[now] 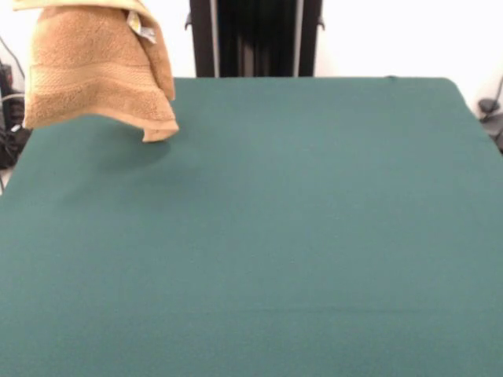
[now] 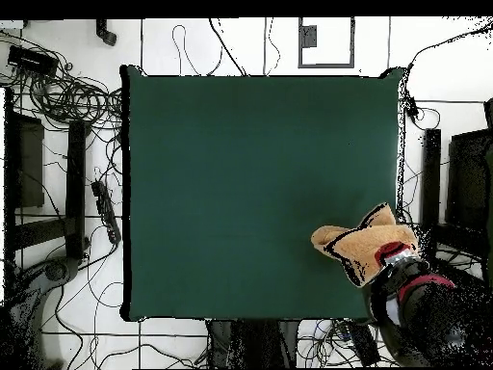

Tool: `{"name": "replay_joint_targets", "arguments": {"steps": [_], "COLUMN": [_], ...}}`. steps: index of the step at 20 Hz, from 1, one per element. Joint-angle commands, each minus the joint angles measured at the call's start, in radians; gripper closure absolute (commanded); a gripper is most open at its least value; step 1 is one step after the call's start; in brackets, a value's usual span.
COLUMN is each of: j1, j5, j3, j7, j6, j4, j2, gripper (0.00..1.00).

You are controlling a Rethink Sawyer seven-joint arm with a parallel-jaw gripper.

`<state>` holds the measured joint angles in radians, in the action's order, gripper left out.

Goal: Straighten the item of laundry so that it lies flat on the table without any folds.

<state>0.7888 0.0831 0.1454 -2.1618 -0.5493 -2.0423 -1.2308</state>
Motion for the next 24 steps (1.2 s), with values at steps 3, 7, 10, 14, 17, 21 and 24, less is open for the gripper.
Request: {"name": "replay_joint_targets", "arguments": {"steps": [3, 7, 10, 14, 17, 21, 24], "j1": [0.062, 0.022, -0.02, -0.086, -0.119, -0.195, -0.246], "j5": [0.043, 0.087, 0.112, 0.13, 0.145, 0.141, 0.133], "j3": [0.231, 0.238, 0.222, 0.186, 0.155, 0.12, 0.096], "j7": [0.278, 0.176, 0.121, 0.05, 0.01, -0.067, -0.114], "j6": [0.058, 0.112, 0.103, 0.078, 0.069, 0.042, 0.027], "j4": [-0.145, -0.175, -0.171, -0.163, -0.149, -0.134, -0.119], "j2": [0.056, 0.044, 0.023, -0.009, -0.009, -0.026, -0.025], "gripper": [1.0, 1.0, 1.0, 1.0, 1.0, 1.0, 1.0]}}
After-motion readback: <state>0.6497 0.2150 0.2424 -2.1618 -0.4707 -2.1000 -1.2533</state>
